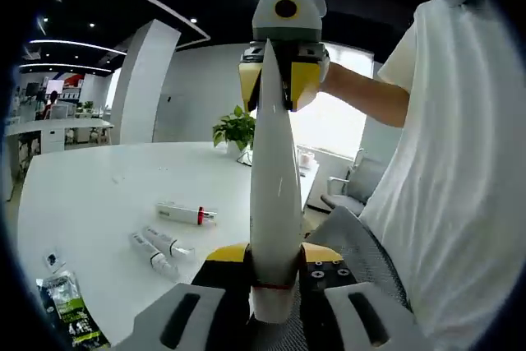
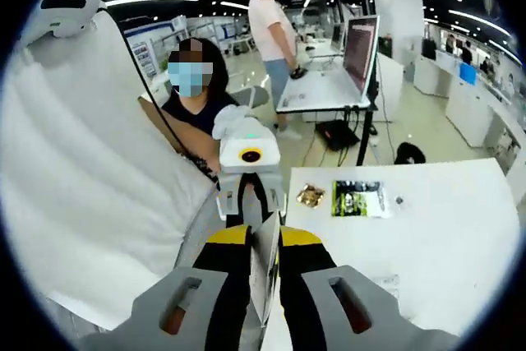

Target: Arrange the skincare products in the storage area until every visible bottle or jar stands upright without overlapping.

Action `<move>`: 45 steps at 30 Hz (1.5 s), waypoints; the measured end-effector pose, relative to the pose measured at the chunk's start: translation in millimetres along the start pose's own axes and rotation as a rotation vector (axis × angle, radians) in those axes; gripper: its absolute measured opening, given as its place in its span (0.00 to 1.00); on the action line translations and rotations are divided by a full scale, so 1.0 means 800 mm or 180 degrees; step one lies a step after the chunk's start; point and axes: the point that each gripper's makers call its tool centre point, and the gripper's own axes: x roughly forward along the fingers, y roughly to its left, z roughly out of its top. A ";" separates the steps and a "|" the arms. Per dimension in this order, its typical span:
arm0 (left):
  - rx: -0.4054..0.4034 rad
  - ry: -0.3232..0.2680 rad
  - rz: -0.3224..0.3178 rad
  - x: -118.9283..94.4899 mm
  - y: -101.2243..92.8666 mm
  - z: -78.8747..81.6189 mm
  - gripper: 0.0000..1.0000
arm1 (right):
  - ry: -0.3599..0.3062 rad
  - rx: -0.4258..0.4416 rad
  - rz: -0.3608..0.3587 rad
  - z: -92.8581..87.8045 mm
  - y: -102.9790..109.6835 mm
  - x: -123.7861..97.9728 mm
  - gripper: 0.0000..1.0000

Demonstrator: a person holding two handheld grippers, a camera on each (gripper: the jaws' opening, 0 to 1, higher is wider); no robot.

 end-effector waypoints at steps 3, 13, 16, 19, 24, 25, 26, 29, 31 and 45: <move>0.0017 0.0178 -0.0062 0.003 -0.005 -0.014 0.20 | 0.0258 -0.0040 0.0072 -0.014 0.005 0.005 0.11; 0.0073 0.0308 -0.0192 0.007 -0.016 -0.024 0.19 | 0.0822 0.0247 0.0265 -0.050 0.015 0.009 0.10; 0.0073 0.0331 -0.0220 0.007 -0.018 -0.026 0.19 | 0.0834 0.0187 0.0279 -0.052 0.015 0.009 0.08; 0.0062 0.0300 -0.0198 0.007 -0.016 -0.024 0.19 | 0.0787 0.0188 0.0268 -0.046 0.016 0.007 0.07; 0.0093 0.0276 -0.0194 0.010 -0.015 -0.023 0.20 | 0.0890 0.0014 0.0249 -0.042 0.019 0.009 0.06; 0.0108 0.0286 -0.0189 0.012 -0.015 -0.024 0.20 | 0.0940 0.0006 0.0244 -0.042 0.019 0.010 0.06; 0.0129 0.0295 -0.0175 0.013 -0.015 -0.025 0.21 | 0.0985 -0.0037 0.0234 -0.042 0.018 0.011 0.06; 0.0156 0.0323 -0.0146 0.014 -0.012 -0.027 0.21 | 0.1128 -0.0152 0.0239 -0.037 0.018 0.016 0.05; 0.0180 0.0337 -0.0109 0.012 -0.009 -0.027 0.21 | 0.1183 -0.0172 0.0248 -0.033 0.018 0.021 0.05; 0.0331 0.0203 0.0502 -0.010 0.036 -0.015 0.19 | 0.1504 -0.0471 0.0242 0.002 -0.008 0.042 0.07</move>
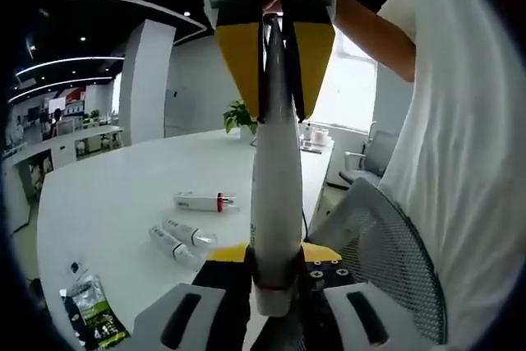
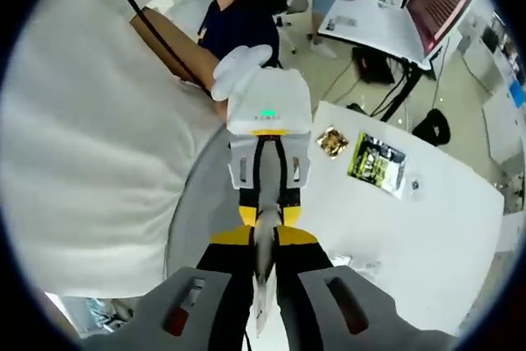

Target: Arrange the skincare products in the storage area until every visible bottle or jar stands upright without overlapping.

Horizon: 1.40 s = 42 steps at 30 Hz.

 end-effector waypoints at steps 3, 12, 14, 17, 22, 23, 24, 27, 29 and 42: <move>-0.0054 0.0010 0.0006 -0.001 0.002 -0.001 0.19 | -0.0002 -0.0072 -0.0022 -0.006 -0.005 0.000 0.08; -0.0150 -0.0030 0.0071 -0.008 0.009 0.002 0.18 | -0.0109 -0.0122 -0.0082 0.000 -0.017 -0.004 0.09; -0.0180 -0.0059 0.0090 -0.010 0.012 0.004 0.18 | -0.0171 -0.0167 -0.0134 0.002 -0.022 -0.007 0.09; -0.0204 -0.0108 0.0107 -0.013 0.014 0.006 0.18 | -0.0291 -0.0129 -0.0202 0.006 -0.028 -0.013 0.17; -0.0212 -0.0125 0.0120 -0.013 0.015 0.008 0.17 | -0.0451 0.0055 -0.0228 -0.001 -0.034 -0.030 0.23; -0.0203 -0.0130 0.0130 -0.013 0.016 0.008 0.17 | -0.0448 0.0111 -0.0214 -0.006 -0.034 -0.032 0.23; -0.0201 -0.0138 0.0137 -0.013 0.016 0.008 0.18 | -0.0403 0.0184 -0.0175 -0.015 -0.032 -0.033 0.23; -0.0223 -0.0178 0.0143 -0.015 0.018 0.011 0.18 | -0.0275 0.0227 -0.0170 -0.033 -0.030 -0.029 0.21; -0.0233 -0.0209 0.0146 -0.016 0.018 0.013 0.18 | -0.0248 0.0202 -0.0151 -0.035 -0.025 -0.025 0.16; -0.0046 -0.0009 0.0328 -0.006 0.025 0.000 0.21 | -0.0191 0.0008 -0.0291 -0.035 -0.024 -0.013 0.07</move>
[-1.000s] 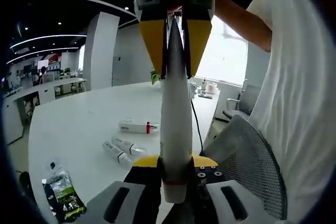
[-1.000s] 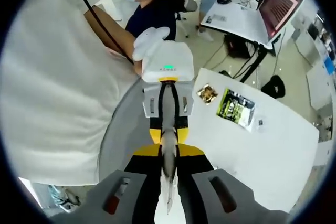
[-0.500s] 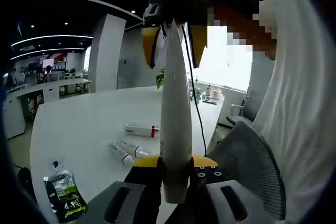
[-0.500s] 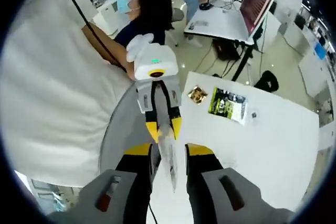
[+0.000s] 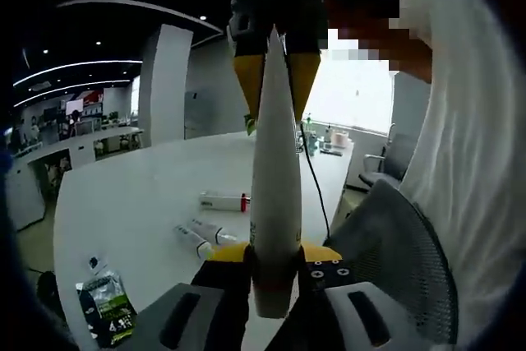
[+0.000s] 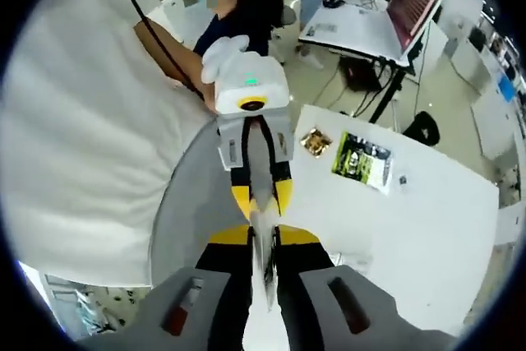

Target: Arrange the skincare products in the storage area until every visible bottle or jar stands upright without overlapping.

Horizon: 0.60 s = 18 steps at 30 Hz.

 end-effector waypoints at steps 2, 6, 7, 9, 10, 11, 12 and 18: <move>-0.0074 0.0072 0.0270 -0.002 0.017 -0.003 0.23 | 0.0047 0.0131 -0.0170 -0.013 -0.009 -0.003 0.06; 0.0030 0.0248 0.0704 -0.018 0.048 -0.008 0.35 | 0.0055 0.0266 -0.0384 -0.039 -0.024 -0.017 0.05; 0.0148 0.0313 0.0771 -0.022 0.054 -0.010 0.37 | 0.0085 0.0281 -0.0428 -0.047 -0.029 -0.019 0.05; 0.0243 0.0463 0.0873 -0.028 0.063 -0.021 0.38 | 0.0245 0.0316 -0.0477 -0.071 -0.040 -0.024 0.04; 0.0260 0.0605 0.0898 -0.031 0.068 -0.034 0.38 | 0.0329 0.0299 -0.0504 -0.082 -0.046 -0.026 0.04; 0.0249 0.0611 0.0950 -0.031 0.072 -0.038 0.38 | 0.0438 0.0318 -0.0529 -0.098 -0.055 -0.028 0.04; 0.0232 0.0667 0.1004 -0.031 0.077 -0.047 0.38 | 0.0520 0.0333 -0.0532 -0.111 -0.061 -0.030 0.03; 0.0341 0.0823 0.1152 -0.024 0.078 -0.075 0.34 | 0.0747 0.0395 -0.0541 -0.161 -0.104 -0.045 0.01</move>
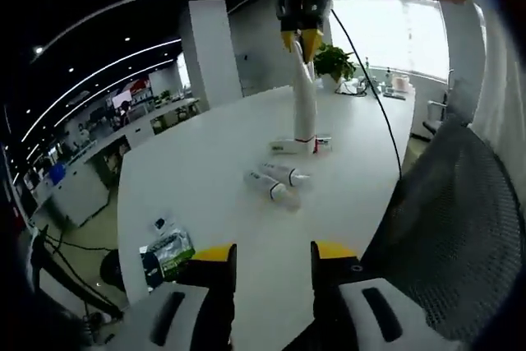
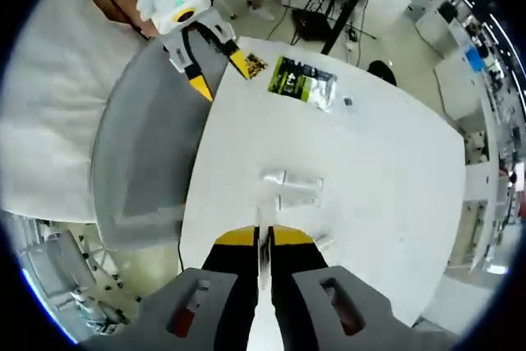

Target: Arrange the skincare products in the storage area until every visible bottle or jar stands upright without overlapping.

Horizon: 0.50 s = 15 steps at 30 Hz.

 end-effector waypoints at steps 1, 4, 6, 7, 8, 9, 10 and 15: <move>0.0098 0.0114 -0.0063 0.005 -0.005 -0.007 0.31 | -0.0006 -0.0013 -0.0031 -0.002 -0.008 0.000 0.00; 0.0190 0.0291 -0.0107 0.006 -0.008 -0.020 0.19 | -0.0009 0.0045 -0.0027 -0.008 -0.031 0.006 0.00; 0.0128 0.0232 -0.0091 0.005 -0.007 -0.016 0.22 | 0.0056 0.0012 -0.0071 -0.013 -0.052 0.013 0.00; 0.0092 0.0220 -0.0090 0.005 -0.007 -0.016 0.22 | 0.0046 -0.0001 -0.0082 -0.012 -0.056 0.015 0.00; 0.0079 0.0241 -0.0091 0.006 -0.007 -0.018 0.24 | 0.0056 -0.0016 -0.0071 -0.013 -0.064 0.019 0.00; 0.0082 0.0276 -0.0092 0.008 -0.008 -0.020 0.25 | 0.0066 -0.0030 -0.0084 -0.013 -0.070 0.021 0.00; 0.0104 0.0312 -0.0089 0.007 -0.008 -0.023 0.25 | 0.0070 -0.0024 -0.0076 -0.013 -0.076 0.023 0.00; 0.0141 0.0296 -0.0023 0.006 -0.003 -0.022 0.25 | 0.0088 0.0029 -0.0063 -0.016 -0.113 0.029 0.00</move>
